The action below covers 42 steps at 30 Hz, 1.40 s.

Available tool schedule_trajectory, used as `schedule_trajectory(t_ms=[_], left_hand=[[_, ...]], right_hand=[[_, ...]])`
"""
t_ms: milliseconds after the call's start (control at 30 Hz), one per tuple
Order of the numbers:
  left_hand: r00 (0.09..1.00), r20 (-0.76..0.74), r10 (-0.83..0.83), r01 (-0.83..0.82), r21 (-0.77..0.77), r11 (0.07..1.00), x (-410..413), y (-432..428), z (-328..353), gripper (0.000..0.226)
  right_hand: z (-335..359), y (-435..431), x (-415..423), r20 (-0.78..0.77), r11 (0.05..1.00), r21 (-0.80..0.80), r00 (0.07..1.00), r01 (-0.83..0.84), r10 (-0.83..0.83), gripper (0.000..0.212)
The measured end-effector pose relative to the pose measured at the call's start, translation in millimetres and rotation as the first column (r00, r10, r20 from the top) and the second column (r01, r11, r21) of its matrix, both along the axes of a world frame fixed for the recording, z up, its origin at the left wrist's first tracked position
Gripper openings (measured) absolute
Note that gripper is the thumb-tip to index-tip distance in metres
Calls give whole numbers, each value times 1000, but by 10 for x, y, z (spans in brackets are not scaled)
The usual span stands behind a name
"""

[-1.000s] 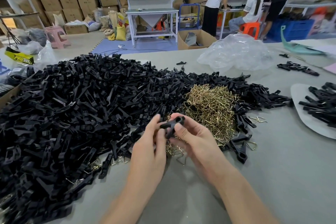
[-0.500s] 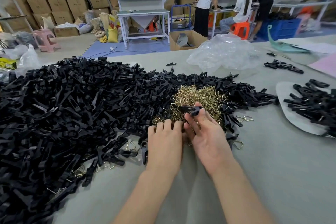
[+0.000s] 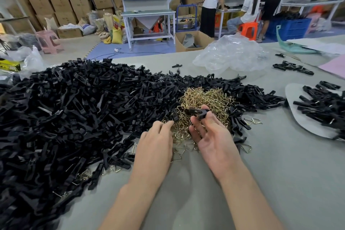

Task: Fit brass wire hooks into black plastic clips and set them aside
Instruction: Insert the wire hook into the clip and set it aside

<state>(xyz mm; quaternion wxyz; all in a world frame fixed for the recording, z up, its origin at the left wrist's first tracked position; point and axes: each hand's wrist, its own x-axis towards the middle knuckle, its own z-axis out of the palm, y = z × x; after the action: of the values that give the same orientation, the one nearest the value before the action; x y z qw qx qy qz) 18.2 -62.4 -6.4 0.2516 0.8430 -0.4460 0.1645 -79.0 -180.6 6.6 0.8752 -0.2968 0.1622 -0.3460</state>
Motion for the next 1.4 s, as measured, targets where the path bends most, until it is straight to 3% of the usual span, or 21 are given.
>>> schedule_trajectory(t_ms=[67,267,433,600,700,867,1000,1100,1167,1267,1400], left_hand=[[990,-133,-37,17,-150,989,32,114,-16,26],[890,-439,-123,-48,-357,933,130,297,-51,13],[896,-427,-118,-61,-383,922,87,262,-47,8],[832,-521,-191,-87,-462,883,86,269,-17,18],[827,-525,-202,-28,-397,918,100,278,-15,27],[899,-409,-153,67,-217,974,179,341,-2,23],[979,-179,-103,119,81,990,196,362,-5,24],[994,-89,-70,83,159,984,165,367,11,19],[994,-93,-50,61,119,991,154,366,9,20],[971,-227,-72,47,-113,992,139,344,27,30],[845,-471,-252,73,-365,928,113,306,68,29]], right_hand=[[-2,9,-1,-1,1000,-4,1000,-24,24,21],[2,103,22,-30,983,-67,985,-173,172,23],[-22,166,76,-109,958,-101,960,-268,257,22],[-54,190,130,-127,939,-79,937,-336,325,23],[-58,176,143,-97,954,-32,951,-298,293,23],[-47,155,123,-71,965,-2,963,-262,261,24],[-40,154,129,-93,968,8,964,-251,250,27],[-41,139,115,-92,968,1,964,-250,249,31],[-44,130,95,-75,966,-4,964,-258,257,31],[-44,132,76,-52,963,-9,962,-270,269,28],[-55,147,89,-62,947,-14,945,-322,320,26]])
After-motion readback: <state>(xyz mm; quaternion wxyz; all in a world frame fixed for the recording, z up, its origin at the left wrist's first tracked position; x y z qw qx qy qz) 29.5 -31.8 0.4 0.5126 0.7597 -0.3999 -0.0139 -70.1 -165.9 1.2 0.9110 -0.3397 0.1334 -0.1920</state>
